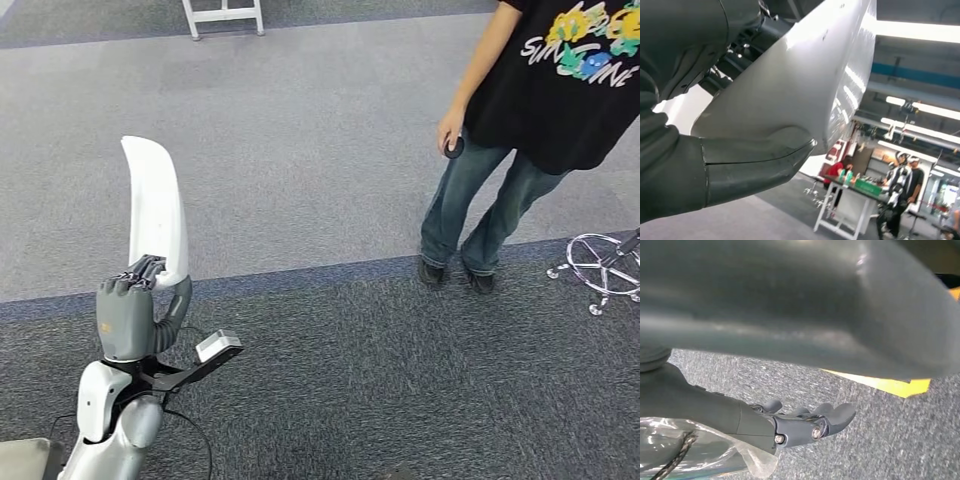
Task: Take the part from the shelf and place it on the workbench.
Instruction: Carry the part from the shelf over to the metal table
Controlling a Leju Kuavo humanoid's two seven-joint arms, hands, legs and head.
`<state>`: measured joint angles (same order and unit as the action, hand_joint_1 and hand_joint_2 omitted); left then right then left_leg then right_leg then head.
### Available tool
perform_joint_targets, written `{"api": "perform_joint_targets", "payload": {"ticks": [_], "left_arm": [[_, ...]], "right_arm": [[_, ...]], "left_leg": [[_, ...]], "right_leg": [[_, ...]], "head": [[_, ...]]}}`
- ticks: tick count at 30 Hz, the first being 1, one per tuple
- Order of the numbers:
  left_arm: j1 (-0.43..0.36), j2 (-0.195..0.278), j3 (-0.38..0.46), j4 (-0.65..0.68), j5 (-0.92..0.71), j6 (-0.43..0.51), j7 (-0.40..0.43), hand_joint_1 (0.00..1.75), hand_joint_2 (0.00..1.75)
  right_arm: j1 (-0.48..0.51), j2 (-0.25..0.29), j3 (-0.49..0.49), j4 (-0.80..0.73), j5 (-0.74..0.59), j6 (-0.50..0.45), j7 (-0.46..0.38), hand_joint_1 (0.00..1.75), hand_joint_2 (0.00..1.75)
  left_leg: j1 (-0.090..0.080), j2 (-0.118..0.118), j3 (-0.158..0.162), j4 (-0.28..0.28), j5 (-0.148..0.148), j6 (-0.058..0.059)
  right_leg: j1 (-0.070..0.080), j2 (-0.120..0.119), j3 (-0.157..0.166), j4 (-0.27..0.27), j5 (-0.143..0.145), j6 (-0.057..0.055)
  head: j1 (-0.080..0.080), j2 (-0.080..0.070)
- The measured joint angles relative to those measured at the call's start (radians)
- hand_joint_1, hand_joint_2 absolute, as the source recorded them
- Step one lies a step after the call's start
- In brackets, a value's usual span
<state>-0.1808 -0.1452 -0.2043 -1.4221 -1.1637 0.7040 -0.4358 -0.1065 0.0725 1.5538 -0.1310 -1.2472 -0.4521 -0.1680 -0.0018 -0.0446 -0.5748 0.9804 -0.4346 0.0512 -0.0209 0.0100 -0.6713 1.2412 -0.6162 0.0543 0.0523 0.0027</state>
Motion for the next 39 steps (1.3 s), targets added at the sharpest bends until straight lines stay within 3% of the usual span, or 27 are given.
{"api": "perform_joint_targets", "payload": {"ticks": [1, 2, 4, 6, 9, 11, 12, 14, 15, 16, 17, 18, 21, 23, 25, 26, 28, 30, 31, 32, 34, 36, 37, 39], "left_arm": [[0.001, 0.000, 0.000, 0.001, 0.000, 0.000, 0.001, 1.75, 1.75], [0.002, 0.000, 0.000, 0.001, 0.000, 0.000, 0.001, 1.75, 1.75], [0.001, 0.000, 0.000, 0.002, 0.000, 0.000, 0.003, 1.75, 1.75], [0.000, 0.000, 0.000, 0.002, 0.000, 0.000, 0.004, 1.75, 1.75], [0.001, 0.002, 0.000, 0.002, 0.000, 0.000, 0.006, 1.75, 1.75], [0.002, 0.004, -0.001, 0.003, 0.000, 0.000, 0.006, 1.75, 1.75], [0.001, 0.005, -0.001, 0.003, 0.000, 0.000, 0.006, 1.75, 1.75], [0.001, 0.006, -0.001, 0.003, 0.000, 0.000, 0.006, 1.75, 1.75], [0.001, 0.006, -0.001, 0.003, 0.000, 0.000, 0.006, 1.75, 1.75], [0.002, 0.007, -0.001, 0.004, 0.000, 0.000, 0.006, 1.75, 1.75], [0.002, 0.007, -0.001, 0.004, 0.000, 0.000, 0.006, 1.75, 1.75], [0.002, 0.007, -0.001, 0.004, 0.000, 0.000, 0.006, 1.75, 1.75], [-0.001, 0.007, -0.001, 0.004, 0.000, 0.000, 0.006, 1.75, 1.75], [-0.003, 0.008, -0.001, 0.004, 0.000, 0.000, 0.006, 1.75, 1.75], [-0.003, 0.008, -0.001, 0.004, 0.000, 0.000, 0.006, 1.75, 1.75], [-0.003, 0.008, -0.001, 0.004, 0.000, 0.000, 0.006, 1.75, 1.75], [-0.004, 0.007, -0.002, 0.004, 0.000, 0.000, 0.006, 1.75, 1.75], [-0.002, 0.006, -0.002, 0.005, -0.001, 0.000, 0.006, 1.75, 1.75], [-0.001, 0.006, -0.002, 0.005, -0.001, -0.001, 0.007, 1.75, 1.75], [0.000, 0.006, -0.002, 0.005, -0.001, -0.001, 0.007, 1.75, 1.75], [0.001, 0.007, -0.002, 0.006, -0.001, -0.001, 0.007, 1.75, 1.75], [0.001, 0.007, -0.003, 0.005, -0.001, 0.000, 0.007, 1.75, 1.75], [0.000, 0.007, -0.003, 0.005, -0.001, 0.000, 0.007, 1.75, 1.75], [0.001, 0.007, -0.003, 0.005, -0.001, 0.000, 0.007, 1.75, 1.75]], "right_arm": [[0.001, 0.000, 0.000, 0.000, 0.000, 0.000, 0.001, 0.00, 0.00], [0.001, 0.000, 0.000, 0.000, 0.000, 0.000, 0.002, 0.00, 0.00], [0.001, 0.000, 0.000, 0.000, -0.001, 0.000, 0.003, 0.00, 0.00], [-0.002, 0.002, 0.000, 0.000, 0.000, 0.001, 0.003, 0.00, 0.00], [-0.004, 0.003, 0.000, -0.001, 0.000, 0.002, 0.003, 0.00, 0.00], [-0.004, 0.003, 0.000, -0.001, 0.000, 0.003, 0.003, 0.00, 0.00], [-0.003, 0.003, 0.000, -0.001, 0.000, 0.003, 0.003, 0.00, 0.00], [-0.002, 0.003, 0.000, 0.000, -0.001, 0.003, 0.003, 0.00, 0.00], [-0.001, 0.003, 0.000, 0.000, -0.001, 0.003, 0.003, 0.00, 0.00], [0.000, 0.003, 0.000, 0.000, 0.000, 0.003, 0.004, 0.00, 0.00], [0.001, 0.003, 0.000, 0.000, 0.000, 0.003, 0.004, 0.00, 0.00], [0.001, 0.003, 0.000, 0.000, 0.000, 0.003, 0.004, 0.00, 0.00], [-0.002, 0.004, 0.000, 0.000, 0.000, 0.003, 0.004, 0.00, 0.00], [-0.002, 0.005, 0.000, 0.000, 0.001, 0.005, 0.004, 0.00, 0.00], [-0.002, 0.004, 0.000, 0.000, 0.001, 0.006, 0.004, 0.00, 0.00], [-0.002, 0.004, 0.000, 0.000, 0.001, 0.006, 0.004, 0.00, 0.00], [-0.002, 0.003, 0.000, 0.000, 0.000, 0.006, 0.005, 0.00, 0.00], [-0.001, 0.003, 0.000, 0.000, 0.000, 0.006, 0.005, 0.00, 0.00], [-0.001, 0.003, 0.000, 0.000, 0.000, 0.006, 0.005, 0.00, 0.00], [0.000, 0.003, 0.000, 0.000, 0.000, 0.006, 0.005, 0.00, 0.00], [-0.001, 0.003, 0.000, 0.001, 0.000, 0.006, 0.005, 0.00, 0.00], [-0.004, 0.003, 0.000, 0.001, 0.000, 0.006, 0.005, 0.00, 0.00], [-0.005, 0.003, 0.000, 0.001, 0.001, 0.006, 0.005, 0.00, 0.00], [-0.006, 0.003, 0.000, 0.001, 0.000, 0.006, 0.005, 0.00, 0.00]], "left_leg": [[0.001, 0.002, -0.002, 0.002, 0.000, -0.001], [0.002, 0.004, -0.004, 0.005, 0.000, -0.003], [0.007, 0.004, -0.010, 0.016, -0.004, -0.014], [0.006, 0.001, -0.021, 0.035, -0.009, -0.029], [0.005, -0.005, -0.035, 0.053, -0.006, -0.044], [0.010, 0.005, -0.047, 0.075, -0.028, -0.050], [0.011, 0.014, -0.062, 0.112, -0.060, -0.053], [0.011, 0.030, -0.103, 0.237, -0.145, -0.055], [0.010, 0.032, -0.119, 0.297, -0.177, -0.053], [0.009, 0.032, -0.121, 0.330, -0.191, -0.049], [0.005, 0.032, -0.106, 0.326, -0.184, -0.043], [0.000, 0.032, -0.071, 0.284, -0.162, -0.036], [-0.021, 0.036, 0.060, 0.082, -0.103, -0.011], [-0.028, 0.038, 0.084, 0.030, -0.099, -0.003], [-0.028, 0.039, 0.079, 0.013, -0.078, 0.000], [-0.025, 0.040, 0.077, 0.002, -0.065, 0.002], [-0.019, 0.043, 0.064, -0.014, -0.039, 0.004], [-0.019, 0.043, 0.040, -0.013, -0.020, 0.006], [-0.019, 0.043, 0.026, -0.011, -0.012, 0.004], [-0.018, 0.043, 0.012, -0.007, -0.004, 0.002], [-0.014, 0.043, -0.015, 0.006, 0.008, -0.005], [-0.014, 0.041, -0.041, 0.026, 0.015, -0.015], [-0.015, 0.041, -0.050, 0.037, 0.018, -0.019], [-0.016, 0.040, -0.061, 0.049, 0.027, -0.027]], "right_leg": [[-0.003, -0.001, -0.012, 0.029, -0.002, 0.005], [-0.006, -0.002, -0.005, 0.019, 0.016, 0.010], [-0.016, -0.002, 0.059, -0.098, 0.074, 0.023], [-0.021, 0.008, 0.115, -0.192, 0.103, 0.025], [-0.019, 0.016, 0.115, -0.199, 0.102, 0.000], [-0.016, 0.009, 0.106, -0.200, 0.110, -0.020], [-0.014, 0.005, 0.100, -0.202, 0.116, -0.029], [-0.006, -0.003, 0.085, -0.202, 0.127, -0.040], [-0.001, -0.008, 0.077, -0.201, 0.132, -0.043], [0.003, -0.012, 0.069, -0.201, 0.138, -0.045], [0.006, -0.015, 0.062, -0.201, 0.143, -0.046], [0.009, -0.017, 0.057, -0.200, 0.148, -0.047], [0.010, -0.021, 0.048, -0.202, 0.164, -0.044], [0.008, -0.024, 0.045, -0.209, 0.178, -0.035], [0.008, -0.025, 0.042, -0.215, 0.188, -0.024], [0.009, -0.022, 0.034, -0.207, 0.176, -0.020], [0.010, -0.015, 0.005, -0.139, 0.107, -0.013], [0.010, -0.012, -0.029, -0.019, 0.032, -0.006], [0.009, -0.012, -0.035, 0.024, 0.020, -0.003], [0.007, -0.012, -0.027, 0.039, 0.028, 0.001], [0.000, -0.012, 0.041, -0.036, 0.080, 0.009], [-0.002, -0.007, 0.130, -0.161, 0.092, 0.013], [-0.002, -0.004, 0.154, -0.200, 0.086, 0.010], [0.001, -0.001, 0.154, -0.216, 0.081, -0.006]], "head": [[0.000, 0.000], [0.000, 0.000], [0.000, 0.000], [0.003, 0.000], [0.002, 0.000], [0.000, 0.000], [-0.003, 0.000], [-0.007, 0.000], [-0.007, 0.000], [-0.007, 0.000], [-0.007, 0.000], [-0.007, 0.000], [-0.007, 0.000], [-0.007, 0.000], [-0.007, 0.000], [-0.006, 0.000], [-0.004, 0.000], [-0.002, 0.000], [-0.002, 0.000], [-0.002, 0.000], [-0.002, 0.000], [-0.001, 0.000], [0.000, 0.000], [0.000, 0.000]]}}
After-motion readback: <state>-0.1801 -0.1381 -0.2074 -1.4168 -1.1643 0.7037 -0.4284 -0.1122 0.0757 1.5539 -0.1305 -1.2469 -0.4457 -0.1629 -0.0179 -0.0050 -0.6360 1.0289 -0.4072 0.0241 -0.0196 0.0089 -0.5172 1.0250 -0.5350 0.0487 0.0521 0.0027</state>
